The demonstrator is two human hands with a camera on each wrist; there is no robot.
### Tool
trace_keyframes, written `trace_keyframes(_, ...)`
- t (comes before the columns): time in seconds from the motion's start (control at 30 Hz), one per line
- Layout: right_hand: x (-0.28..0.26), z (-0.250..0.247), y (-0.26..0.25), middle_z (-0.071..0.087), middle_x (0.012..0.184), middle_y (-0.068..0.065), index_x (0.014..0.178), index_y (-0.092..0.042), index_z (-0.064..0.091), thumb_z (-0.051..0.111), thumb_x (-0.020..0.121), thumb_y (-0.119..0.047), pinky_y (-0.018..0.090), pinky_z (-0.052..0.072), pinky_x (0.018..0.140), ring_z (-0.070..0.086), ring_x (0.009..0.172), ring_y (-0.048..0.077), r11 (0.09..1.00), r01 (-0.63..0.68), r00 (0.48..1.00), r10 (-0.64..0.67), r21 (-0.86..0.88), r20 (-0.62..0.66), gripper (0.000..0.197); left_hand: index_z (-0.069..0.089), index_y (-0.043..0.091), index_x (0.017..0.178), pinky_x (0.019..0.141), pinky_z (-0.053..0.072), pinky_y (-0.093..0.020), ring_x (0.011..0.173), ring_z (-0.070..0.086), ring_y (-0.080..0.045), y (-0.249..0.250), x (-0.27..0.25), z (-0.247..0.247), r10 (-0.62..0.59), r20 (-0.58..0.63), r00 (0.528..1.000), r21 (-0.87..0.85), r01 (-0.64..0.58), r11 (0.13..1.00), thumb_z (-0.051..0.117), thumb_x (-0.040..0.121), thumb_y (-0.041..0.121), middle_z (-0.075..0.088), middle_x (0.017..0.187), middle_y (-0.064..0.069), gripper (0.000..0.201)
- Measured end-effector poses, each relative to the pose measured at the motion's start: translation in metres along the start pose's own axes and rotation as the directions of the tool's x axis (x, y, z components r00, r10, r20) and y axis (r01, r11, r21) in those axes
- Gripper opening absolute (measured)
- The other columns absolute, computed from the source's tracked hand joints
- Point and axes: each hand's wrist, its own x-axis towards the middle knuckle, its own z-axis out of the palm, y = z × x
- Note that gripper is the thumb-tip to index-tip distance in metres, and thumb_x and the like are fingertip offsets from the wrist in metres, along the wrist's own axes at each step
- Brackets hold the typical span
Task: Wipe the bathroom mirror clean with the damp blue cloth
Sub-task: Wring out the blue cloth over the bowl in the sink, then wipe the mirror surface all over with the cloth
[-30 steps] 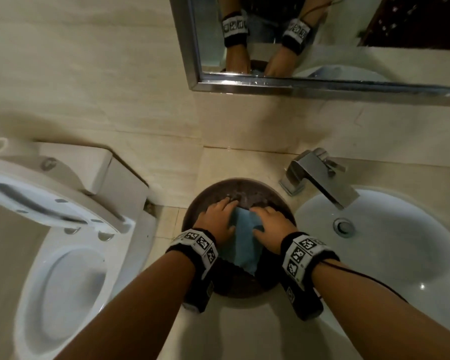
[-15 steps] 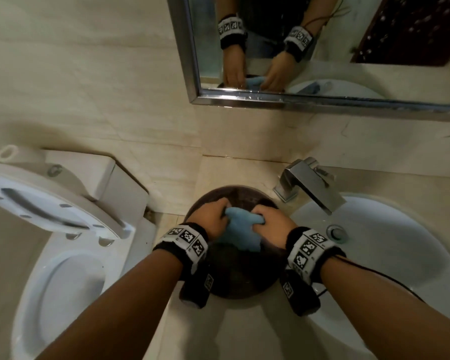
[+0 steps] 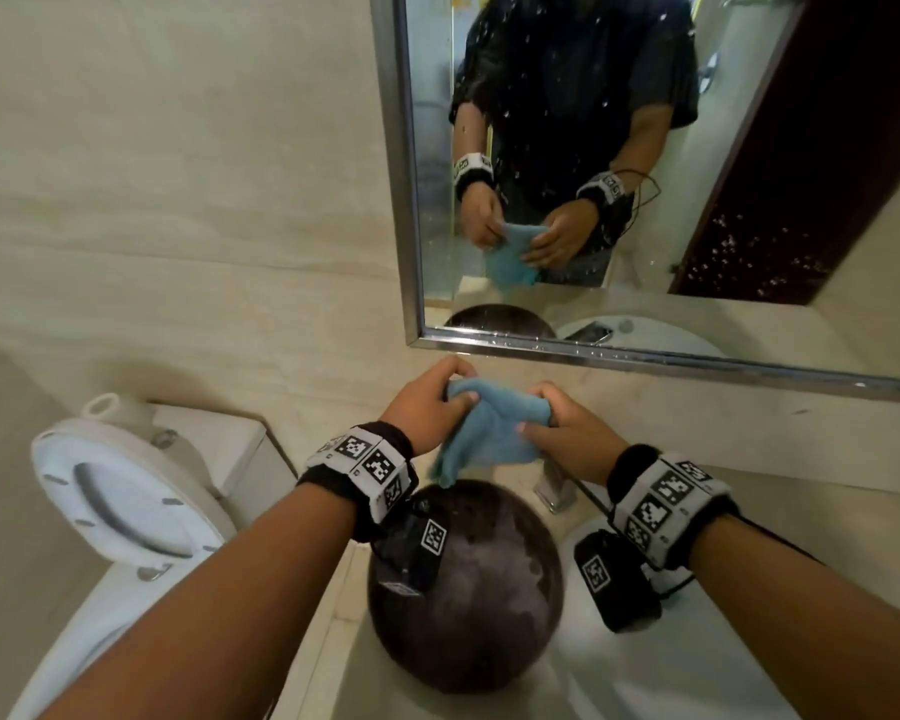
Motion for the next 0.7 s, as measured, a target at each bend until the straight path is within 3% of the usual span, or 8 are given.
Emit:
trace_keyframes(0.1, -0.002, -0.016, -0.012, 0.056, 0.081, 0.010, 0.092, -0.012, 0.051, 0.055, 0.085, -0.007, 0.043, 0.046, 0.071, 0.051, 0.075, 0.020, 0.998, 0.061, 0.991, -0.058, 0.019, -0.121, 0.010, 0.055, 0.023, 0.105, 0.083, 0.048, -0.027, 0.096, 0.058, -0.016, 0.019, 0.007, -0.003, 0.059, -0.006, 0.998, -0.035, -0.059, 0.998, 0.053, 0.094, 0.016, 0.060, 0.099, 0.005, 0.014)
trace_keyframes(0.17, -0.003, -0.031, -0.023, 0.058, 0.089, 0.006, 0.105, -0.011, 0.049, 0.055, 0.088, -0.006, 0.035, 0.047, 0.076, 0.055, 0.082, 0.018, 0.995, 0.072, 0.982, -0.059, 0.063, -0.177, 0.018, 0.045, 0.028, 0.126, 0.085, 0.051, -0.027, 0.105, 0.058, -0.016, 0.029, 0.008, -0.003, 0.064, -0.046, 0.997, -0.148, -0.070, 0.986, 0.052, 0.095, 0.017, 0.057, 0.113, 0.003, 0.034)
trace_keyframes(0.27, -0.001, -0.047, -0.034, 0.057, 0.108, 0.006, 0.120, -0.021, 0.043, 0.054, 0.090, -0.008, 0.039, 0.049, 0.088, 0.057, 0.096, 0.020, 0.981, 0.067, 0.979, -0.029, 0.182, -0.204, 0.035, 0.005, 0.037, 0.146, 0.077, 0.051, -0.017, 0.109, 0.057, -0.017, 0.037, 0.004, 0.003, -0.007, 0.043, 0.999, -0.265, 0.018, 0.964, 0.050, 0.096, 0.026, 0.050, 0.130, -0.004, 0.068)
trace_keyframes(0.33, -0.003, -0.052, -0.038, 0.054, 0.122, 0.009, 0.121, -0.042, 0.041, 0.052, 0.090, -0.009, 0.046, 0.046, 0.096, 0.055, 0.110, 0.024, 0.974, 0.075, 0.974, -0.026, 0.213, -0.225, 0.047, -0.004, 0.039, 0.147, 0.068, 0.051, -0.015, 0.095, 0.062, -0.011, 0.038, 0.000, 0.009, -0.027, 0.124, 0.992, -0.224, 0.054, 0.973, 0.051, 0.095, 0.028, 0.055, 0.124, -0.007, 0.076)
trace_keyframes(0.4, -0.005, -0.054, -0.042, 0.048, 0.132, 0.009, 0.115, -0.060, 0.040, 0.050, 0.091, -0.011, 0.048, 0.043, 0.100, 0.050, 0.120, 0.025, 0.969, 0.107, 0.973, -0.056, 0.223, -0.223, 0.055, 0.012, 0.038, 0.146, 0.069, 0.053, -0.017, 0.094, 0.062, -0.009, 0.038, -0.001, 0.014, 0.016, 0.151, 0.988, -0.213, 0.016, 0.977, 0.050, 0.096, 0.022, 0.055, 0.121, -0.005, 0.065)
trace_keyframes(0.5, -0.013, -0.062, -0.052, 0.051, 0.123, 0.002, 0.124, -0.034, 0.050, 0.040, 0.097, -0.004, 0.029, 0.049, 0.093, 0.055, 0.109, 0.014, 0.968, 0.126, 0.986, -0.098, 0.217, -0.132, 0.042, 0.047, 0.038, 0.126, 0.088, 0.053, -0.030, 0.113, 0.055, -0.019, 0.042, 0.002, 0.012, 0.127, 0.091, 0.988, -0.136, -0.114, 0.984, 0.046, 0.098, 0.016, 0.051, 0.127, -0.001, 0.036)
trace_keyframes(0.57, -0.018, -0.067, -0.057, 0.056, 0.108, -0.004, 0.116, -0.014, 0.061, 0.039, 0.097, -0.004, 0.015, 0.050, 0.079, 0.056, 0.094, 0.004, 0.984, 0.101, 0.994, -0.093, 0.149, -0.060, 0.030, 0.055, 0.035, 0.118, 0.089, 0.052, -0.027, 0.112, 0.054, -0.017, 0.047, 0.003, 0.007, 0.137, 0.039, 0.990, -0.062, -0.134, 0.989, 0.048, 0.097, 0.016, 0.052, 0.127, -0.002, 0.029)
trace_keyframes(0.7, -0.024, -0.072, -0.052, 0.054, 0.111, -0.007, 0.120, -0.023, 0.056, 0.064, 0.084, -0.007, 0.021, 0.049, 0.086, 0.055, 0.099, 0.007, 0.994, 0.103, 0.995, -0.102, -0.037, 0.017, 0.041, 0.055, 0.032, 0.120, 0.074, 0.056, -0.025, 0.103, 0.058, -0.020, 0.056, 0.002, 0.002, 0.166, 0.009, 0.986, -0.108, -0.164, 0.981, 0.063, 0.086, 0.006, 0.052, 0.124, -0.003, 0.043)
